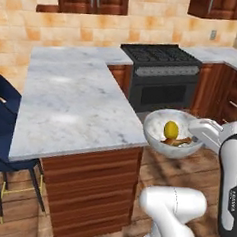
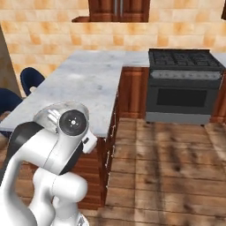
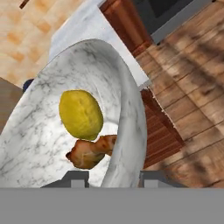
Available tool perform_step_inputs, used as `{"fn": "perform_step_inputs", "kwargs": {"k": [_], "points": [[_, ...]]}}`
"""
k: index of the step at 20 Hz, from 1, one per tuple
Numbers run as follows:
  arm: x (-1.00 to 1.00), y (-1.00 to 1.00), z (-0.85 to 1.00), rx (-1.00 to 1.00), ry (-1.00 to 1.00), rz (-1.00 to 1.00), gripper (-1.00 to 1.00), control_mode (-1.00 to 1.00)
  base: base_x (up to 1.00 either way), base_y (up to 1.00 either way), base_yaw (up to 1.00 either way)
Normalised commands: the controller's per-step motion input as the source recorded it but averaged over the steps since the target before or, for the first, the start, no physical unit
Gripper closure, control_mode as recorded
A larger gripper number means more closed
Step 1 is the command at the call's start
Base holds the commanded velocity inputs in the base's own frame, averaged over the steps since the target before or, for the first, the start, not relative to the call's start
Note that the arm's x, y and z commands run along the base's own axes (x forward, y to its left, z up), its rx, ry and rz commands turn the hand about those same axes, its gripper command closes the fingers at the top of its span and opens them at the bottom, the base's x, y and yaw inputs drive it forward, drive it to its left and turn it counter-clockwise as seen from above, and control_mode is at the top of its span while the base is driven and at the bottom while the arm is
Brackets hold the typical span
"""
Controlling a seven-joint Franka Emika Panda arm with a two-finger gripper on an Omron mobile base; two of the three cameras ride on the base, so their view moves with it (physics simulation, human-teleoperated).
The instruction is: The microwave is finished heating the chicken drumstick and lemon. Take the bowl containing the food and place it on the dining counter.
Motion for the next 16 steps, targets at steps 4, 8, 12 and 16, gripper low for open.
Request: {"fn": "perform_step_inputs", "kwargs": {"k": [4,8,12,16], "points": [[0.00,0.00,0.00,0.00,0.00,0.00,1.00,1.00,0.44,1.00,0.36],[0.00,0.00,0.00,0.00,0.00,0.00,1.00,1.00,0.54,0.86,0.04],[0.75,-0.04,0.00,0.01,0.00,-0.02,1.00,-1.00,0.24,0.00,-0.01],[1.00,0.03,-0.01,0.01,0.11,-0.03,1.00,-1.00,0.00,0.00,0.00]]}}
